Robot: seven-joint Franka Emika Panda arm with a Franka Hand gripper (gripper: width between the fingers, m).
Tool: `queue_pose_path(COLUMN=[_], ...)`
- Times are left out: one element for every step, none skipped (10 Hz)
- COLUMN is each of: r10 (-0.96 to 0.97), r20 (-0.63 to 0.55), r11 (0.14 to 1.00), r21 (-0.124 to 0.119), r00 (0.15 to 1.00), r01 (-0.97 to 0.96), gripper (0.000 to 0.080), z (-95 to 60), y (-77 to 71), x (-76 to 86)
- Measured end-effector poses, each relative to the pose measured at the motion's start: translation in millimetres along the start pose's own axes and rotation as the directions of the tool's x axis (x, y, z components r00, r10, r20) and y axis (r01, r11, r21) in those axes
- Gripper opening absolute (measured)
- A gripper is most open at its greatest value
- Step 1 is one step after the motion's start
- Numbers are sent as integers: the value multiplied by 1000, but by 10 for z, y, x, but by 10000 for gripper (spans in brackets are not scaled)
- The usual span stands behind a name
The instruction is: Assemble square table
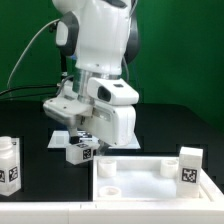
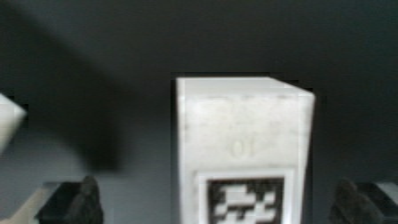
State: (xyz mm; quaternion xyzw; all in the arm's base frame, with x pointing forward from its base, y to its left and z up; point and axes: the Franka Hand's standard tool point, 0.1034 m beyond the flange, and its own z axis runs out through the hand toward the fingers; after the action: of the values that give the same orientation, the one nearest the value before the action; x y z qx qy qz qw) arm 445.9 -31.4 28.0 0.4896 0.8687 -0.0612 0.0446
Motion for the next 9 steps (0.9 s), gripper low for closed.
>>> queue_pose_path(r10=[138, 270, 335, 355, 443, 496, 610, 724, 822], r20=[10, 19, 19, 17, 12, 11, 12, 13, 23], r11=[990, 963, 942, 935, 897, 869, 793, 690, 569], r21=[0, -10, -14, -12, -12, -12, -2, 8, 31], r00=[990, 963, 942, 935, 896, 869, 793, 690, 569], r01=[-138, -270, -335, -355, -443, -495, -610, -724, -822], gripper=[648, 648, 649, 649, 648, 648, 648, 648, 648], z=[-76, -129, -140, -131, -129, -129, -143, -163, -88], y=[64, 158, 200, 190, 192, 194, 182, 177, 90], x=[22, 91, 159, 152, 155, 157, 110, 81, 214])
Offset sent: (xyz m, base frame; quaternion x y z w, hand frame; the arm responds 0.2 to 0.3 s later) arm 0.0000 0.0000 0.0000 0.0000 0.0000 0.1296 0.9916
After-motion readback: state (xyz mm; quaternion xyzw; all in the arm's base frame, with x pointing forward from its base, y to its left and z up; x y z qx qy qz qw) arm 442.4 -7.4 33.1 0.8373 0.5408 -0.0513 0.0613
